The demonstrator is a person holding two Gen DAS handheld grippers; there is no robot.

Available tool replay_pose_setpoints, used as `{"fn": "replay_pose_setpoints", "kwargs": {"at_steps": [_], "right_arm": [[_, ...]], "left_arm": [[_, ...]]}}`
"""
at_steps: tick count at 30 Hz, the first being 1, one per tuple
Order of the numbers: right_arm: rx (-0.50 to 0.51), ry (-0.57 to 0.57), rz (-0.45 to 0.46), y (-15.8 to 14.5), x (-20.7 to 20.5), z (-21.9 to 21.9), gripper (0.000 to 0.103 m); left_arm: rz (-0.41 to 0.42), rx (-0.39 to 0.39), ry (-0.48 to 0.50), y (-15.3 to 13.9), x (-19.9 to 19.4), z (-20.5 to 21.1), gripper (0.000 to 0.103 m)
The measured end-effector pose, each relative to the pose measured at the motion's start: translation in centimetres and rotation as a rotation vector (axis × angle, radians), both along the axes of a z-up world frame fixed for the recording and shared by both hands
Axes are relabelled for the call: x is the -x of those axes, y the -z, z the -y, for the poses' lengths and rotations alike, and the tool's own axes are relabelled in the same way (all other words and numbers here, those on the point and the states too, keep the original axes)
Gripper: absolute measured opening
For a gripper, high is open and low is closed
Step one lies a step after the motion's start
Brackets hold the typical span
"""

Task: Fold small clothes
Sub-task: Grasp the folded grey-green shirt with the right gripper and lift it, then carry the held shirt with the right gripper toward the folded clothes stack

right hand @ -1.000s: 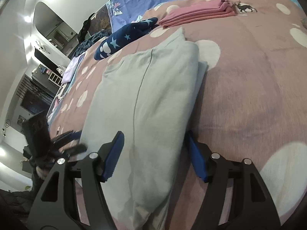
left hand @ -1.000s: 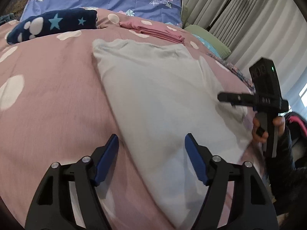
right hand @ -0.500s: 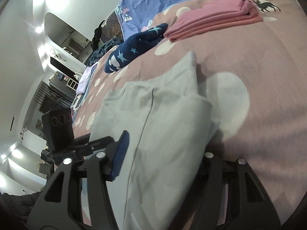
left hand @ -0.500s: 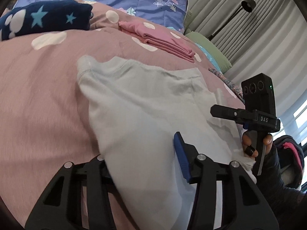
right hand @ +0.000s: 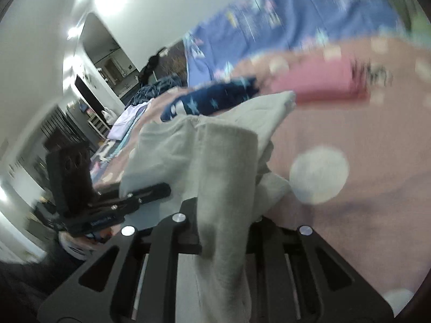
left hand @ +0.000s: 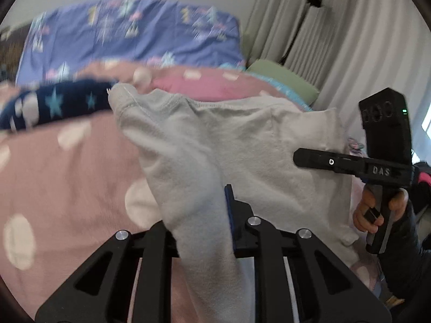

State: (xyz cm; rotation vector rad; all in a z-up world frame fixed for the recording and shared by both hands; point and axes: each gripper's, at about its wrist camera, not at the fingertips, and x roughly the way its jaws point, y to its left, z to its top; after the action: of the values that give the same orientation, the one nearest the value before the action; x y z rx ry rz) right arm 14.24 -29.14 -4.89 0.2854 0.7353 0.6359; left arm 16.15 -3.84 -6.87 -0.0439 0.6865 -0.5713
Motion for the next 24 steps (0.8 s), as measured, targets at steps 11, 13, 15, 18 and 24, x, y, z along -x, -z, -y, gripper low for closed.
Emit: {"fn": "replay_pose_setpoints", "kwargs": {"at_steps": [11, 13, 15, 18, 24], "right_arm": [[0.215, 0.181, 0.397, -10.7, 11.9, 0.0, 0.014], [0.232, 0.210, 0.425, -11.4, 13.1, 0.6, 0.014], [0.239, 0.237, 0.446, -11.9, 14.2, 1.7, 0.014], [0.238, 0.287, 0.467, -12.7, 15.7, 3.7, 0.014], [0.239, 0.403, 0.473, -13.5, 17.3, 8.9, 0.014]], "left_arm": [[0.293, -0.035, 0.072, -9.5, 7.0, 3.7, 0.017], [0.316, -0.044, 0.088, -10.5, 7.6, 5.2, 0.017], [0.333, -0.050, 0.097, -11.2, 8.0, 6.5, 0.017], [0.360, -0.054, 0.116, -12.1, 8.4, 9.2, 0.017], [0.362, -0.067, 0.222, -13.0, 7.9, 15.5, 0.017]]}}
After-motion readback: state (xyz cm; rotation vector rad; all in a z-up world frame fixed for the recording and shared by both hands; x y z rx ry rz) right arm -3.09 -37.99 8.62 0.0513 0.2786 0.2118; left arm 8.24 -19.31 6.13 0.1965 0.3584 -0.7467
